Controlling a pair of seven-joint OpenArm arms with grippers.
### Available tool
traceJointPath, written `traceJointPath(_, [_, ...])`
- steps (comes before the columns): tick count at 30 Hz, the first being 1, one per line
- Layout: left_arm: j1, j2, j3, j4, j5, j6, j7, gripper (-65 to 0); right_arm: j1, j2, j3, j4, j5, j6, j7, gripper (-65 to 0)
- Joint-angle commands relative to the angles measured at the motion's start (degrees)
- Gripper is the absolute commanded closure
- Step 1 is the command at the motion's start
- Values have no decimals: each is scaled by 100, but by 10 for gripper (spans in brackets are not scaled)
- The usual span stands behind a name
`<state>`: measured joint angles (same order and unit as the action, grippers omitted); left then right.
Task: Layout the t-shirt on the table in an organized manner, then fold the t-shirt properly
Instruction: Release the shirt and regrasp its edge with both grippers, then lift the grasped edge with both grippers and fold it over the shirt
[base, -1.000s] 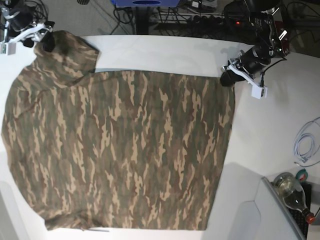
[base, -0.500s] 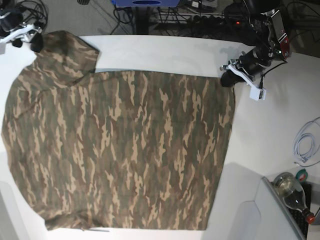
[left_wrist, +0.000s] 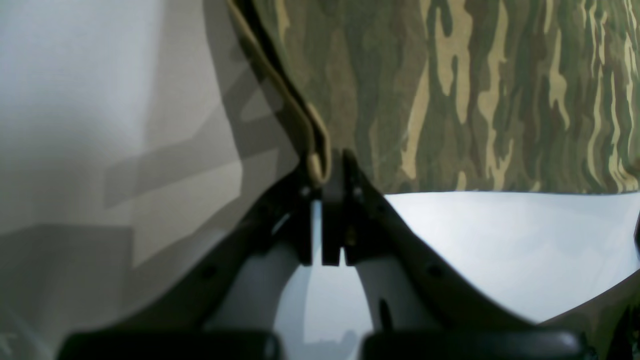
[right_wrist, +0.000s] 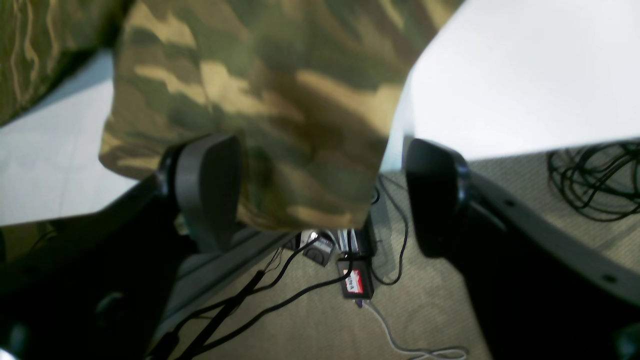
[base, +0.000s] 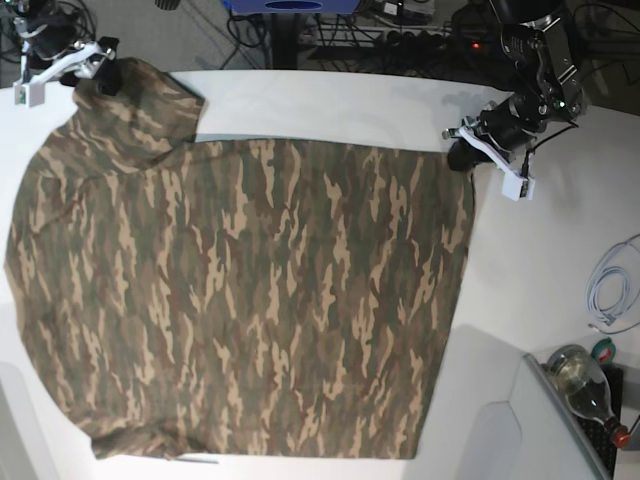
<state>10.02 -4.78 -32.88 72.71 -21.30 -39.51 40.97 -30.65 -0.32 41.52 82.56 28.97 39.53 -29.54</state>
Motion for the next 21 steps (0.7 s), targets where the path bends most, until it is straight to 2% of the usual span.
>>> traceJointPath(1, [-22, -54, -30, 101, -63, -36, -49, 0, 10, 80, 37, 82, 105, 47, 128, -402])
traceJointPath(2, [-22, -54, -30, 101, -63, -36, -49, 0, 2, 106, 28, 108, 105, 47, 128, -345])
traceJointPath(6, [66, -63, -30, 145, -55, -36, -49, 0, -16, 159, 11, 117, 114, 47, 128, -23])
traceJointPath(7, [84, -63, -30, 215, -55, -36, -49, 0, -16, 159, 11, 117, 114, 47, 119, 0])
traceJointPath(9, [224, -63, -22, 452, -55, -36, -49, 0, -42, 159, 37, 126, 114, 47, -48, -20])
traceJointPath(11, [347, -63, -30, 725, -55, -27, -40, 0, -69, 168, 46, 319, 114, 47, -303, 0])
traceJointPath(15, [664, -63, -22, 1323, -55, -10, -31, 0, -315, 106, 11, 1216, 114, 47, -822, 0])
traceJointPath(18, [778, -63, 5, 1551, -55, 245, -31, 0, -297, 98, 37, 1541, 114, 47, -1253, 0])
traceJointPath(21, [787, -54, 5, 1727, -55, 298, -14, 0, -183, 98, 11, 1647, 114, 47, -1376, 0])
